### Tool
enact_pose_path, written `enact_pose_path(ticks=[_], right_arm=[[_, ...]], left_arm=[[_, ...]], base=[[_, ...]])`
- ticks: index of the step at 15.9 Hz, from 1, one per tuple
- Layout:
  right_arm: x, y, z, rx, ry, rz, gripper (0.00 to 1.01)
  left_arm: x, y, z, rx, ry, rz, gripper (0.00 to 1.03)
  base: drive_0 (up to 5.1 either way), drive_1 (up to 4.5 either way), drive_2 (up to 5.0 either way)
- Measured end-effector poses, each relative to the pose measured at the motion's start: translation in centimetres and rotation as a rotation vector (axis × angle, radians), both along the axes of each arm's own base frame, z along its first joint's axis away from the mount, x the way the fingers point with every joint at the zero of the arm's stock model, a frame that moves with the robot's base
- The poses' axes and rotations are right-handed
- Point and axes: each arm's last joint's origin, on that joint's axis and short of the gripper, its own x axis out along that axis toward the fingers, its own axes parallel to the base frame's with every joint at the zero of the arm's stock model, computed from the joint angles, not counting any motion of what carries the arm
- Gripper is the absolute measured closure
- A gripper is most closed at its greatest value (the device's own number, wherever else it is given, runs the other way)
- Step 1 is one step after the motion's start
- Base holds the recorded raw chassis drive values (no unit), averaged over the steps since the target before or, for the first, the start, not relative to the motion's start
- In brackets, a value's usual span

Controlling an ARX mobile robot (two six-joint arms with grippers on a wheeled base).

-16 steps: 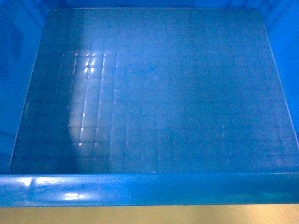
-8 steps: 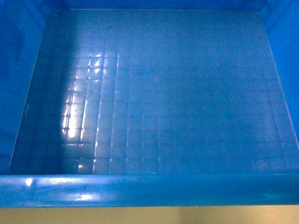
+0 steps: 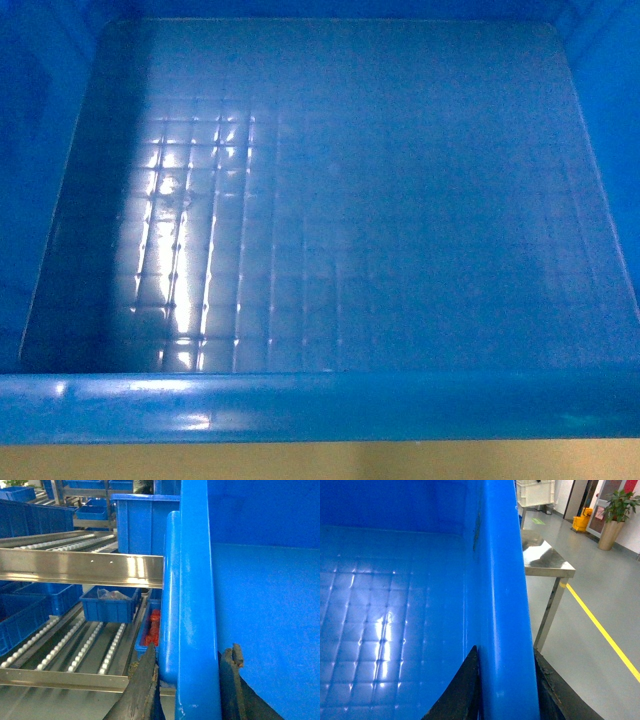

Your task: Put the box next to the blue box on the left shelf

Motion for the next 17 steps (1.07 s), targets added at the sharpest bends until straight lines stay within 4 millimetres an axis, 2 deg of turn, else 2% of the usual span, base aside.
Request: enact_pose_path(ticks=[17], right_arm=[[0.00, 0.00, 0.02, 0.000, -0.002, 0.001, 0.79]], left_arm=[[0.00, 0.00, 0.02, -0.001, -0.001, 0.000, 0.85]], base=[[-5.0, 2.42, 2.4]])
